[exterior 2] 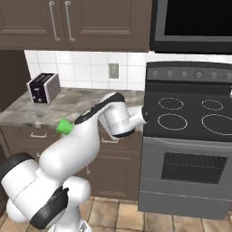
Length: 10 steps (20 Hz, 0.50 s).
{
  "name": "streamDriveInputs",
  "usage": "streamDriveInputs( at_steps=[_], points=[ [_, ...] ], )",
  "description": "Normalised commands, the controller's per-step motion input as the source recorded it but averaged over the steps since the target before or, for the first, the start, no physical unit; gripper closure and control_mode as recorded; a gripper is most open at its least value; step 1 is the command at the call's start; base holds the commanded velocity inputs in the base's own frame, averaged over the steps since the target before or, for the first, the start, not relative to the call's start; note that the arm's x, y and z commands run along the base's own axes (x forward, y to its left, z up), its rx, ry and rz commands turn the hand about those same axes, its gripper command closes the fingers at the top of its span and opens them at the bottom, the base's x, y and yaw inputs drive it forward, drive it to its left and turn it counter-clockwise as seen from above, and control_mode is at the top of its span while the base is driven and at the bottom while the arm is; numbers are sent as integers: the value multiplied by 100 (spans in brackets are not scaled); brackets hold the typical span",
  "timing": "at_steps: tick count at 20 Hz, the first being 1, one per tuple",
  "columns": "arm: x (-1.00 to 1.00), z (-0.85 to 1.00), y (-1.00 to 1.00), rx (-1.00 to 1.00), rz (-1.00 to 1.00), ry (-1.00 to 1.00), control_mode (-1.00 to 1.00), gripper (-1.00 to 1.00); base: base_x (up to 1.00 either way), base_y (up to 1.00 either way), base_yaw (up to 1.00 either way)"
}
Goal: Place the cup inside the bowl on the dining table and move the bowl to any counter.
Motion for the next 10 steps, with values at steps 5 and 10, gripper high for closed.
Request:
streamDriveInputs(
  at_steps=[5, 10],
  points=[
    [0, 0, 0, 0, 0, 0, 100, 100, 67, 10, 1],
    [0, 0, 0, 0, 0, 0, 100, 100, 65, 10, 0]
  ],
)
